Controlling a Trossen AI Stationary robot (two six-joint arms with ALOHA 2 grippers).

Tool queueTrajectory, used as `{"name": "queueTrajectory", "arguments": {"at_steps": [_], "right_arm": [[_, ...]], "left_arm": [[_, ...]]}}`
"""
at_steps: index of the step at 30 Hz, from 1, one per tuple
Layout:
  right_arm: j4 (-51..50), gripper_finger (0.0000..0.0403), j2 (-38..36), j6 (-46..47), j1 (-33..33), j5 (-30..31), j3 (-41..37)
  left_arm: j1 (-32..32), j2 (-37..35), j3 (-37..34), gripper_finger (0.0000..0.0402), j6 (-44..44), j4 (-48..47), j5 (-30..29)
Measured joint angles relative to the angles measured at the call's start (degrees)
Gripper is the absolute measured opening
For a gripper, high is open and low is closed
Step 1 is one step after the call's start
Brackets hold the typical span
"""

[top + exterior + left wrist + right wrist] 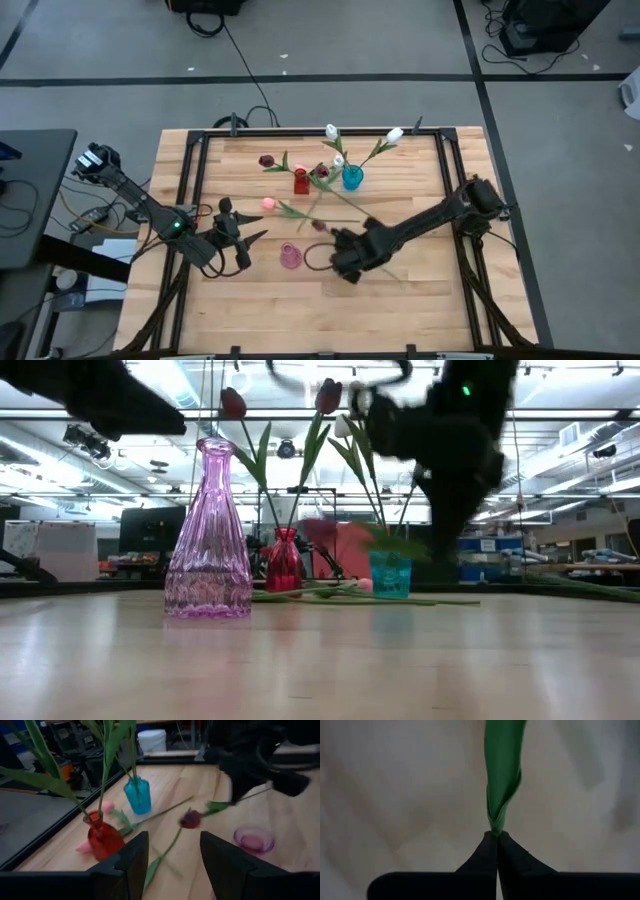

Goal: Sort flowers into vase by color
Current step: Put the red flower into the red vase

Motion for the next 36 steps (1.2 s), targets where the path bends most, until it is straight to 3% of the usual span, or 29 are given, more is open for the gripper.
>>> {"name": "queueTrajectory", "arguments": {"at_steps": [6,13,21,24,31,36], "right_arm": [[14.2,0.0006,-6.3,-14.8,-1.5,10.9,0.1],[33.4,0.0006,-7.6,-32.4,-2.8,15.5,0.1],[49.2,0.0006,-7.6,-42.7,-4.0,14.5,-1.2],[50.6,0.0006,-7.7,-43.2,-4.7,11.8,-1.2],[53.6,0.0007,-7.7,-45.6,-4.9,13.0,-1.2],[54.1,0.0008,-7.7,-47.2,-5.0,12.9,-1.2]], "left_arm": [[2.0,0.1,0.0,0.0184,5.0,8.7,0.0],[6.2,0.2,0.0,0.0184,8.4,15.5,5.0],[8.3,2.1,0.0,0.0184,13.3,22.3,13.0],[8.9,3.4,0.0,0.0184,16.5,26.7,13.9],[10.7,6.2,0.0,0.0185,18.1,32.5,18.1],[11.9,7.9,0.0,0.0211,19.9,37.7,18.8]]}}
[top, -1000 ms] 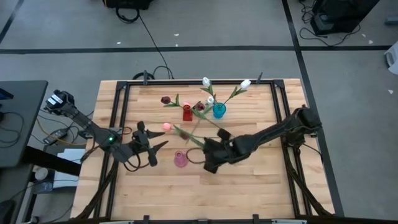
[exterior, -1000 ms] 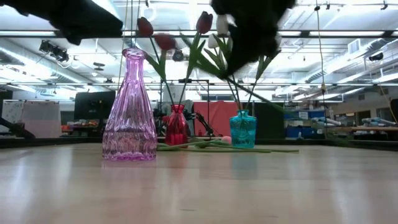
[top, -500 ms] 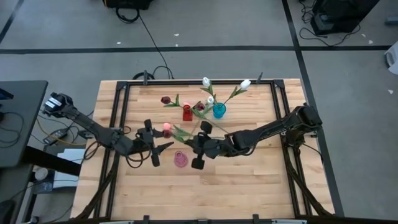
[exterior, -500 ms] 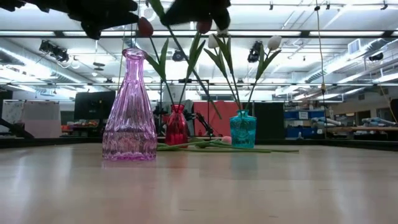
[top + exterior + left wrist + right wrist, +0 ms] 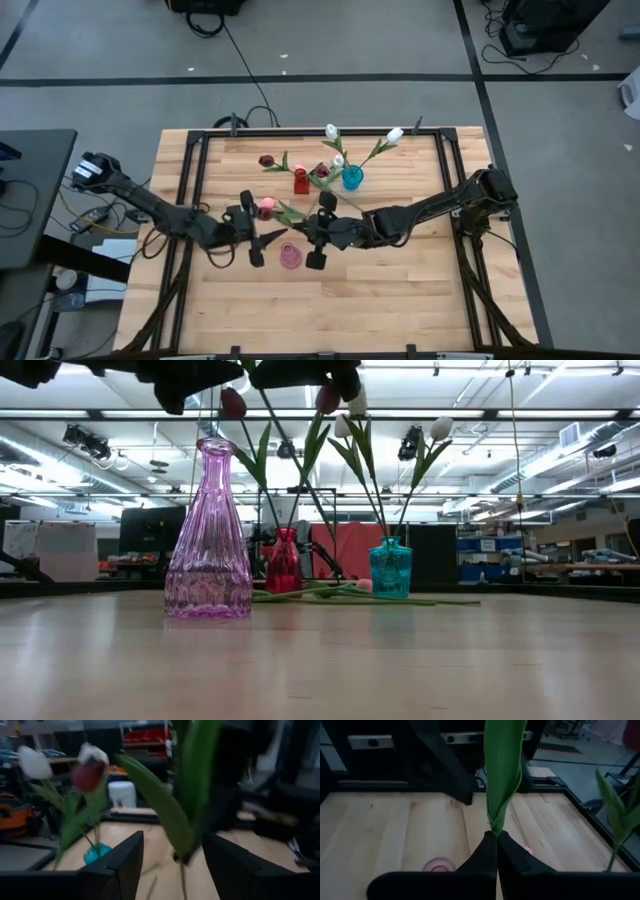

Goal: Sort flowers into vase by color
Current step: Put the red flower into the red vase

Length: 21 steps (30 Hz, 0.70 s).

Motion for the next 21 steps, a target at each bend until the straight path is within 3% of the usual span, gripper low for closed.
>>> {"name": "queueTrajectory", "arguments": {"at_steps": [5,21], "right_arm": [[0.7,0.0008,0.0,-1.1,0.0,0.1,0.0],[5.3,0.0009,0.0,-4.1,0.0,1.2,0.0]], "left_arm": [[2.4,0.1,0.0,0.023,-0.8,0.9,3.5],[2.9,0.1,0.0,0.0231,1.6,2.6,5.9]]}}
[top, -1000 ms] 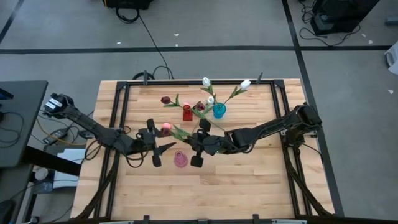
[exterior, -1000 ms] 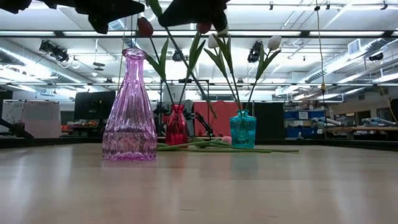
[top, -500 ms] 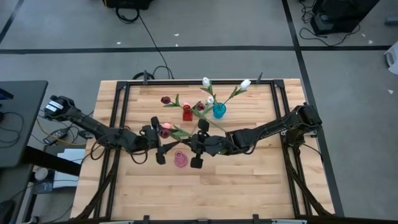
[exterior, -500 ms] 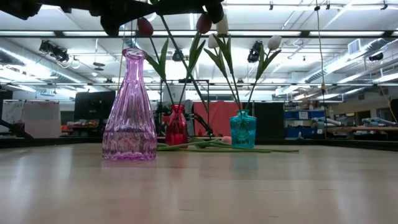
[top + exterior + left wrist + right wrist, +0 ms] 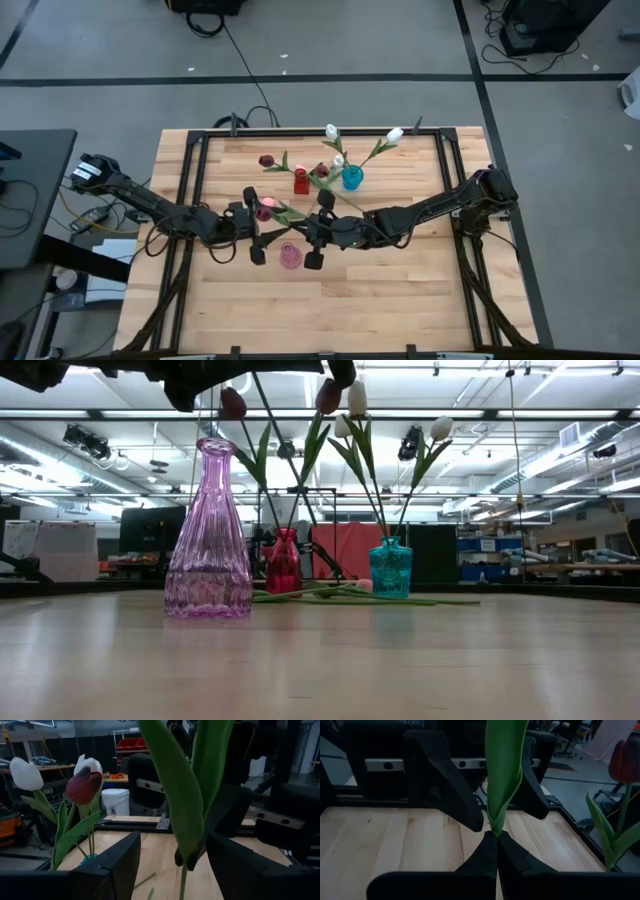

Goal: Sort flowers into vase by color
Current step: Put the red flower into the red vase

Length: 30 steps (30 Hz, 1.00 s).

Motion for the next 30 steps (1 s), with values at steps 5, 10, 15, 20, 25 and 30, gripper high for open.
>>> {"name": "queueTrajectory", "arguments": {"at_steps": [5,10,15,20,25,30], "right_arm": [[1.1,0.0009,0.0,-0.2,0.0,-0.6,0.0],[0.8,0.0009,0.0,0.0,0.0,-1.2,0.0],[0.9,0.0011,0.0,0.1,0.0,-1.4,0.0],[1.1,0.0049,0.0,-0.3,0.0,-1.4,0.0],[-1.7,0.0117,-1.2,-0.7,1.1,-1.3,0.0],[-8.7,0.0165,-4.3,3.1,2.1,0.6,0.1]], "left_arm": [[1.0,0.8,0.0,0.0217,1.3,2.4,1.5],[2.0,2.4,0.0,0.0179,1.3,4.3,3.0],[2.0,2.6,0.0,0.0113,1.8,4.4,3.2],[2.0,2.6,0.0,0.0039,2.7,5.0,3.3],[2.0,2.3,0.0,0.0012,1.6,1.6,3.1],[2.0,-1.8,0.0,0.004,2.0,-3.4,-1.6]]}}
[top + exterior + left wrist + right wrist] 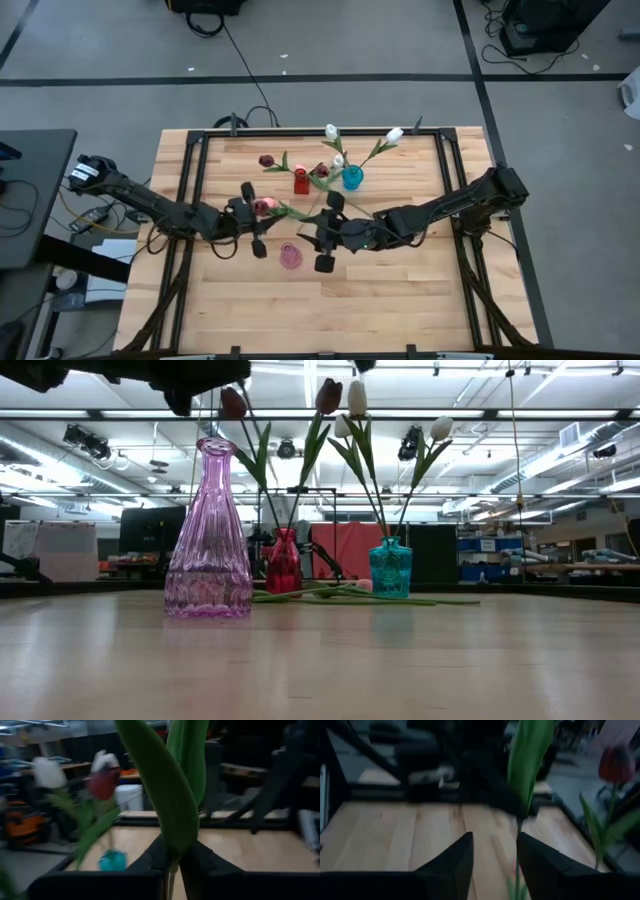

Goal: Sort flowers into vase by color
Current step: Put the red flower into the red vase

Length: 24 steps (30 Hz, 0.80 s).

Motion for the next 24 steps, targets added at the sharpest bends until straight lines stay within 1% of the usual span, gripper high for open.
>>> {"name": "queueTrajectory", "arguments": {"at_steps": [3,6,8,11,13,15,18,20,24], "right_arm": [[-6.1,0.0175,-0.4,4.5,0.7,0.2,-0.6],[-6.1,0.0175,-0.5,8.0,1.1,0.9,-3.7],[-6.0,0.0174,-0.5,11.0,1.1,0.9,-6.6],[-5.9,0.0174,-0.5,15.2,0.8,1.7,-10.5],[-4.1,0.0174,-0.5,17.2,0.8,2.3,-12.6],[-1.5,0.0174,-0.5,18.7,0.8,2.5,-14.8],[2.5,0.0174,-0.5,19.4,1.0,2.5,-17.3],[5.4,0.0174,-0.5,19.5,1.2,2.5,-18.4],[6.5,0.0174,-0.5,19.9,1.3,2.6,-19.6]], "left_arm": [[-0.3,-2.3,0.5,0.005,0.7,-3.4,-4.5],[-0.3,-2.5,1.4,0.0051,2.8,-5.6,-8.8],[-0.3,-2.5,2.2,0.005,4.9,-5.3,-9.8],[-0.3,-2.2,3.8,0.005,9.3,-5.5,-13.7],[-0.2,-2.0,4.7,0.005,12.6,-5.4,-16.6],[0.5,-2.0,5.2,0.005,14.7,-5.3,-18.0],[2.1,-2.0,5.2,0.005,16.0,-4.8,-17.8],[3.4,-2.0,5.2,0.005,16.0,-4.5,-16.3],[6.1,-2.0,5.2,0.005,16.0,-4.4,-14.0]]}}
